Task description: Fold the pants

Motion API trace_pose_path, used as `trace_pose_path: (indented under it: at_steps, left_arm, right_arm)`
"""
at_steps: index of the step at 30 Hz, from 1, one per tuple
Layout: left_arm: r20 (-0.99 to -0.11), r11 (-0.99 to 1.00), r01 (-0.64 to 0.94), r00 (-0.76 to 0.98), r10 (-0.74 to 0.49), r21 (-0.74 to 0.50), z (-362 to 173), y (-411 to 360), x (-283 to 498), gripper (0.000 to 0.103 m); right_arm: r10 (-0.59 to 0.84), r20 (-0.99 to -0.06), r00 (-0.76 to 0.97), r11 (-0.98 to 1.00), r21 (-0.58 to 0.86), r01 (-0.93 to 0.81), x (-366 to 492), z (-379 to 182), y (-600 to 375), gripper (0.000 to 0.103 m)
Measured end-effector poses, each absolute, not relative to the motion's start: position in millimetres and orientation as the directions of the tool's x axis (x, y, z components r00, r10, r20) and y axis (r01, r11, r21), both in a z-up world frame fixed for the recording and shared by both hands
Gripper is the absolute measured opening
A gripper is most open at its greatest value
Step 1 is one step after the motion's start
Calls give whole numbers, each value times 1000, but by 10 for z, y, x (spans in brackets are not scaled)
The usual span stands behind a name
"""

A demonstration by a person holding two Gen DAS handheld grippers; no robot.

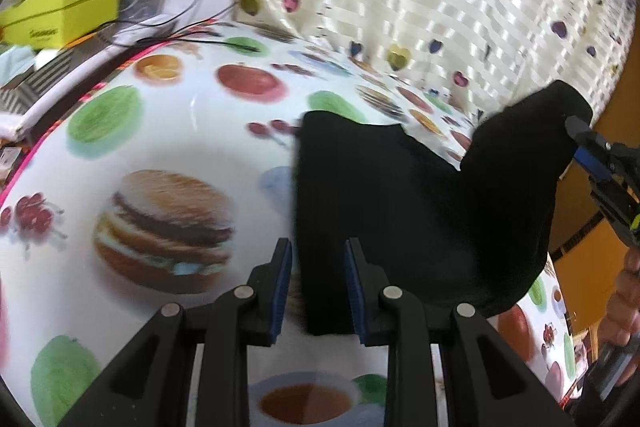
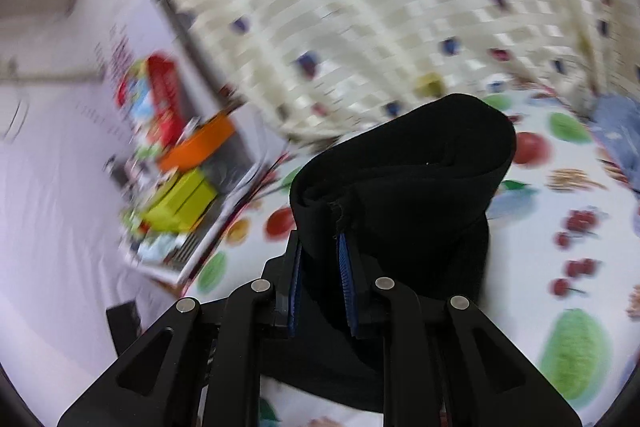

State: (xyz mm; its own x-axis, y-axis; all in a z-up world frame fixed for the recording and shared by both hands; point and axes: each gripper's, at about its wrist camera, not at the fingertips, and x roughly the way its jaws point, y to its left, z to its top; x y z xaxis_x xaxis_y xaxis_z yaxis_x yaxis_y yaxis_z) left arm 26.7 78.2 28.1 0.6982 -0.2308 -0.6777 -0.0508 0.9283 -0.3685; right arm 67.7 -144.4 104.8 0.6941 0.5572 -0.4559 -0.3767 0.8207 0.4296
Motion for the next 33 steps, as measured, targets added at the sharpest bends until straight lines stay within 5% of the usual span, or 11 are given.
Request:
trace_pose_path:
  at_steps: [9,11,19,26,33]
  left_arm:
    - [-692,915,-128,696,-192,-383,190,1086,165,29]
    - [-690,914,-125,698,-194,-385,193,1100,164,29]
    - [-648,906,-81,725,-232,-415,318,1114,200,29]
    - [-630,908,13,715,-301,-419,402,862,369,36]
    - [-698,937,-5,669,-256,-349,187,680,479,43]
  right_arm:
    - [592,-663,458,787,354,-506,758,310,-518,26]
    - [615,-651,445,767,363,-528,710,293,-528,33]
    - [682,-548,484,726,431,-536,504,478,-939,34]
    - [516,-599,612,854,418,-311,583,301,-1530,34]
    - [440,-688,577,898,355,-261,640,59,-1627,31]
